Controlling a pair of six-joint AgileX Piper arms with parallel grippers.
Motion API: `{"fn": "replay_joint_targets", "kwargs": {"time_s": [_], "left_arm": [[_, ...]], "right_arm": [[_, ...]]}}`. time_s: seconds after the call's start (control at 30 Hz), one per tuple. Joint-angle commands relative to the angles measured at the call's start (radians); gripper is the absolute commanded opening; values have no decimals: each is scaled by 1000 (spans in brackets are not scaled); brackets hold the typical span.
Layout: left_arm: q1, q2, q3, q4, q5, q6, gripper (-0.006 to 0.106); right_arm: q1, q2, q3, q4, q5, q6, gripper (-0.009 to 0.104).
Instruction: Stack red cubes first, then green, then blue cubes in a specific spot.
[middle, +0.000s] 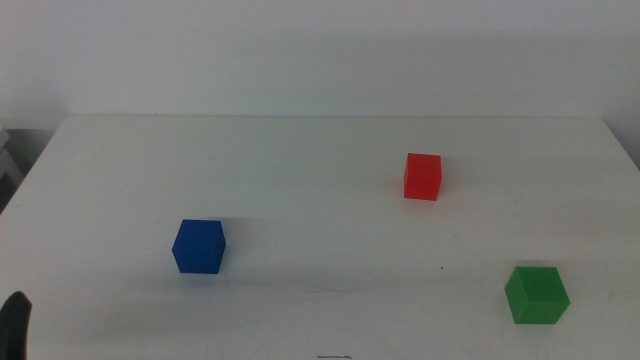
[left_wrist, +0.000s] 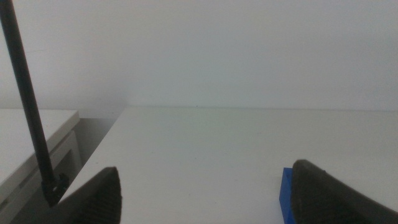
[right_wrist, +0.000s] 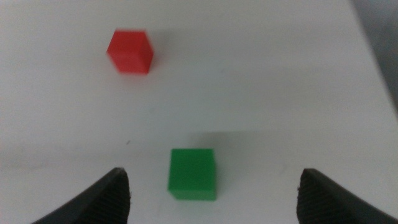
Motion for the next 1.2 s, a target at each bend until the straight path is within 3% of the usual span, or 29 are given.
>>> {"fn": "replay_joint_targets", "kwargs": {"time_s": [0.0, 0.13, 0.33, 0.43, 0.63, 0.87, 1.0, 1.17], "left_arm": [[1, -19, -3, -7, -78, -5, 93], [1, -19, -3, -7, -78, -5, 93], [1, -19, -3, -7, -78, -5, 93], [1, -19, -3, -7, -78, -5, 93], [1, -19, -3, -7, -78, -5, 93], [1, -19, -3, -7, -78, -5, 93], [1, -19, -3, -7, -78, -5, 93], [1, -19, -3, -7, -78, -5, 93]], "right_arm": [[44, 107, -107, -4, 14, -8, 94], [185, 313, -256, -45, 60, 46, 94], [315, 654, -504, -167, 79, 380, 93], [340, 821, -661, -170, 92, 446, 92], [349, 1154, -1013, -164, 231, 456, 87], [356, 1488, -1393, -205, 421, 456, 79], [358, 1578, -1505, -249, 491, 456, 75], [356, 1593, -1519, -266, 456, 489, 72]]}}
